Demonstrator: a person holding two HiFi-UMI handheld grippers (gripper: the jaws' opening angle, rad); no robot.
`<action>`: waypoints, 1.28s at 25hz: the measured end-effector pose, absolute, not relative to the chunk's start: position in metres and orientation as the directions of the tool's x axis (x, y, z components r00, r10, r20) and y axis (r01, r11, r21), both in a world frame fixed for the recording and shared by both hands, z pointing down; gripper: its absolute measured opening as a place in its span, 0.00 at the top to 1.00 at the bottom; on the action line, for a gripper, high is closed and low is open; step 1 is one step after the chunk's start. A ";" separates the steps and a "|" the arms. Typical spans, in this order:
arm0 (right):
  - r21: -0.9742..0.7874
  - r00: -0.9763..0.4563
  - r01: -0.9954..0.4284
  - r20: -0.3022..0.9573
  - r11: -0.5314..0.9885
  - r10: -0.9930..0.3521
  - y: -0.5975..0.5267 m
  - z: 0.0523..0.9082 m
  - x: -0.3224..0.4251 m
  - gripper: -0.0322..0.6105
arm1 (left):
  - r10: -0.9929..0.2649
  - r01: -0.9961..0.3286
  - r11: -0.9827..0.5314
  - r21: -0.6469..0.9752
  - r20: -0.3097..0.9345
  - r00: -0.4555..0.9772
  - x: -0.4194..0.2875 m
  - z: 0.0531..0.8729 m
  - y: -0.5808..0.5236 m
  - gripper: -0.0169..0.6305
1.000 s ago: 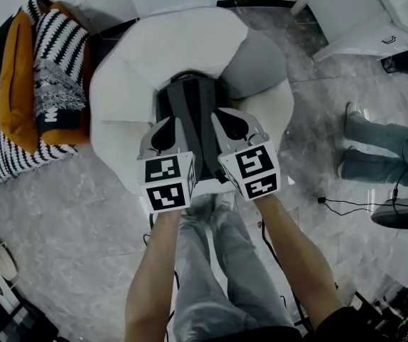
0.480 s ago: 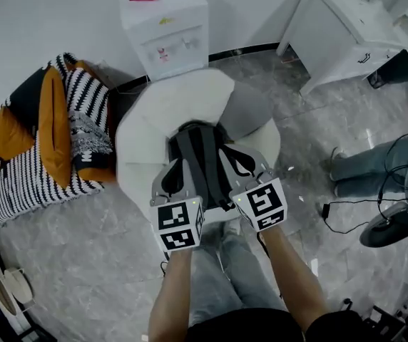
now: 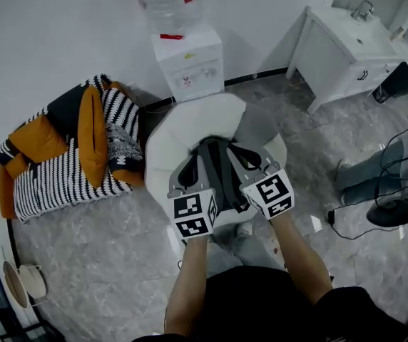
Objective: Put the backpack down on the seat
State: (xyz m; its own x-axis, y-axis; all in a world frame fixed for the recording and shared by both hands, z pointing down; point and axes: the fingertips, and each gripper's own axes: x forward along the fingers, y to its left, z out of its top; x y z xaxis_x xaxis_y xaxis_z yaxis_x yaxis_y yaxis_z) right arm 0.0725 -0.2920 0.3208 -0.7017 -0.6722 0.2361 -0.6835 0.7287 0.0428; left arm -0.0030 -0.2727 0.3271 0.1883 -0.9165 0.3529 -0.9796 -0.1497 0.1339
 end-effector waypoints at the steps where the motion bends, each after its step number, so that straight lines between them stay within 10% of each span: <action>1: 0.049 -0.706 -0.680 0.229 0.732 -0.671 -0.290 0.310 0.074 0.94 | -0.923 -0.979 -0.150 0.135 0.335 0.187 -0.002 0.316 -0.271 0.97; 32: 0.005 -0.714 -0.699 0.047 0.715 -0.698 -0.281 0.234 0.109 0.94 | -0.970 -0.985 -0.146 0.089 0.180 0.160 0.002 0.249 -0.247 0.97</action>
State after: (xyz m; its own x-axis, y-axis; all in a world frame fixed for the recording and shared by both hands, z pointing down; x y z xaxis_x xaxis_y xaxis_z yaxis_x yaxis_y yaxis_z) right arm 0.1093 -0.2813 0.2342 -0.7142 -0.6984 0.0469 -0.6990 0.7151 0.0047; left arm 0.0018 -0.2471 0.2487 0.1605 -0.9704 0.1804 -0.9852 -0.1463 0.0893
